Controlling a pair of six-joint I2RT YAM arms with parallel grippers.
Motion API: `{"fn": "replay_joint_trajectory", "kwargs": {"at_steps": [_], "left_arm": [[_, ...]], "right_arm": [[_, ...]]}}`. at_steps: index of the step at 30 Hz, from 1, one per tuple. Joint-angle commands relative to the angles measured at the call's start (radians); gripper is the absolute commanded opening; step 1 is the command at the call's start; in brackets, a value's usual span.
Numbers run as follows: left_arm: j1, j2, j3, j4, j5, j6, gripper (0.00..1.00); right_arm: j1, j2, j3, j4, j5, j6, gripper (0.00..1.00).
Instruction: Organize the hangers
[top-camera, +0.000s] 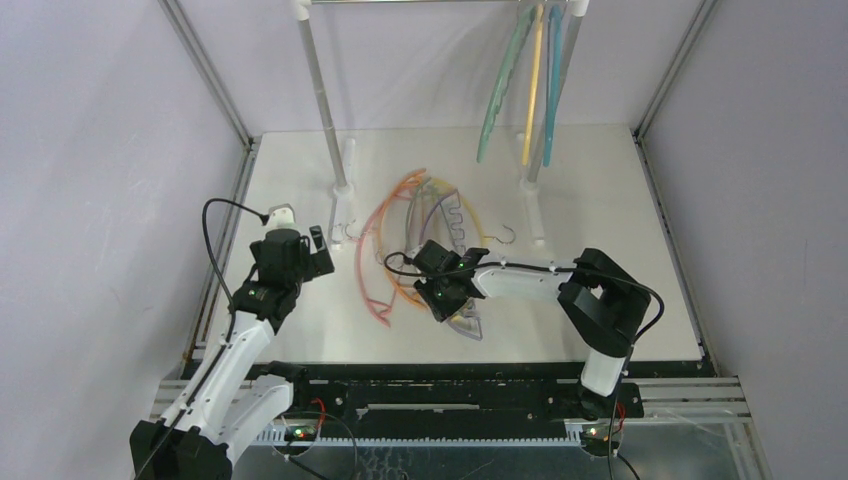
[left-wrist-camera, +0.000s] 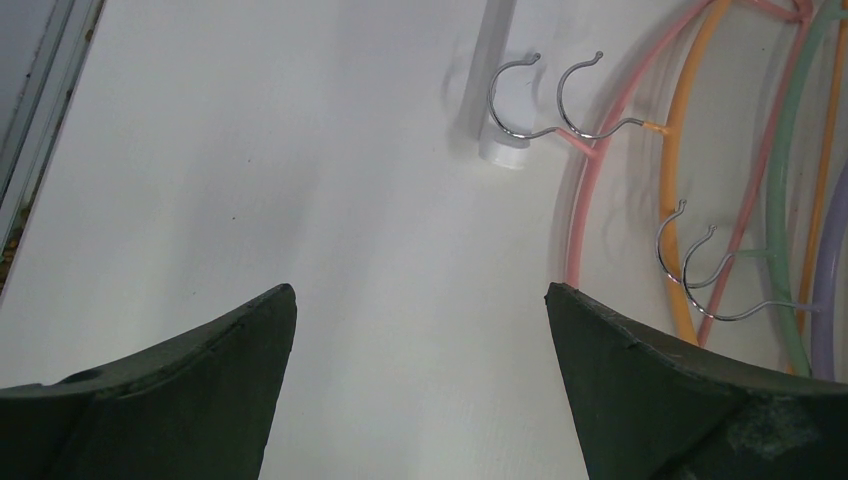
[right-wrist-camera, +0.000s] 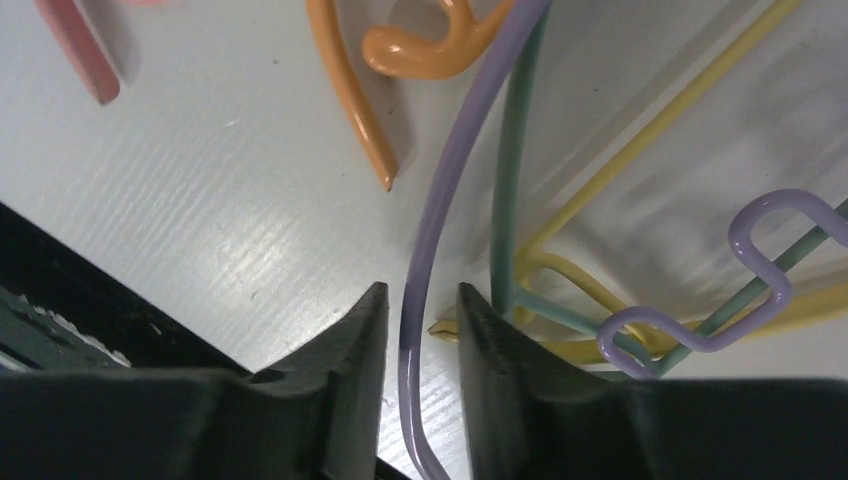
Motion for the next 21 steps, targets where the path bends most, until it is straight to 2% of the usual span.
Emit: {"fn": "replay_joint_trajectory", "kwargs": {"at_steps": [1, 8, 14, 18, 21], "left_arm": [[0.004, -0.021, -0.015, 0.014, -0.023, -0.002, 1.00], [0.004, -0.032, -0.015, 0.017, -0.026, -0.008, 1.00], [0.005, -0.049, -0.017, 0.025, -0.028, -0.006, 1.00], [0.004, -0.061, -0.018, 0.032, -0.032, -0.003, 1.00], [0.005, -0.068, -0.018, 0.036, -0.035, -0.002, 0.99]], "right_arm": [[-0.015, 0.001, 0.007, 0.046, -0.024, -0.005, 0.31], [-0.057, -0.097, 0.035, 0.046, -0.113, 0.017, 0.06], [-0.130, -0.182, 0.253, -0.028, -0.234, 0.041, 0.00], [-0.159, -0.172, 0.421, -0.041, -0.342, 0.080, 0.00], [-0.169, -0.143, 0.532, 0.001, -0.351, 0.132, 0.00]]}}
